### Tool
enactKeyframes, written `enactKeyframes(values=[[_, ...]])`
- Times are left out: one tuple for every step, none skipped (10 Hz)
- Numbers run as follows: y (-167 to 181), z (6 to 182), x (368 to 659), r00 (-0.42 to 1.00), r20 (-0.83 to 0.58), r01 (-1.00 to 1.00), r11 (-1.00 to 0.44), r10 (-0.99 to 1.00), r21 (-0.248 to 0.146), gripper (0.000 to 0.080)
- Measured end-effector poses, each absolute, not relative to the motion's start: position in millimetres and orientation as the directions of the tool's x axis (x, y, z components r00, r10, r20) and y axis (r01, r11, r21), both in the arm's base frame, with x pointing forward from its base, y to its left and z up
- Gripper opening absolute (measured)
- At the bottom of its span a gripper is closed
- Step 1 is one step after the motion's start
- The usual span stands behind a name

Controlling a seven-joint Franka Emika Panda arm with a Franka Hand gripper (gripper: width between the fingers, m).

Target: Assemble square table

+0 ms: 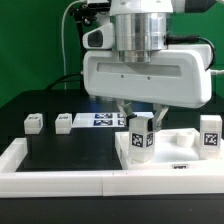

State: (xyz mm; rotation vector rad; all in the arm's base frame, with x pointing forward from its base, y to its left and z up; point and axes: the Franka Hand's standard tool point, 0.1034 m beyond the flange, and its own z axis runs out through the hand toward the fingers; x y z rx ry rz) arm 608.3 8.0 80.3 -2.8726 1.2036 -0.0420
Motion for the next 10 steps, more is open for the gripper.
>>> enactKeyframes(values=[[7.3, 80.3, 608.3, 0.682, 0.014, -0.731, -0.682, -0.732, -0.035, 0.0291], [7.5, 80.0, 608.2, 0.657, 0.011, -0.753, -0.657, -0.754, -0.037, 0.0291], [7.9, 80.0, 608.2, 0.625, 0.008, -0.780, -0.625, -0.781, -0.038, 0.0305], [8.1, 80.0, 608.2, 0.628, 0.008, -0.778, -0.628, -0.778, -0.038, 0.0305], [7.4, 80.0, 608.2, 0.648, 0.009, -0.761, -0.648, -0.761, -0.038, 0.0476], [4.9, 80.0, 608.2, 0.692, 0.012, -0.721, -0.692, -0.722, -0.037, 0.0610], [6.2, 79.9, 608.2, 0.695, 0.012, -0.718, -0.695, -0.719, -0.037, 0.0637], [6.5, 79.9, 608.2, 0.737, 0.014, -0.675, -0.737, -0.676, -0.037, 0.0637], [4.5, 79.5, 608.1, 0.833, 0.023, -0.551, -0.834, -0.552, -0.035, 0.0648], [4.1, 79.7, 608.0, 0.881, 0.026, -0.471, -0.881, -0.472, -0.033, 0.0648]])
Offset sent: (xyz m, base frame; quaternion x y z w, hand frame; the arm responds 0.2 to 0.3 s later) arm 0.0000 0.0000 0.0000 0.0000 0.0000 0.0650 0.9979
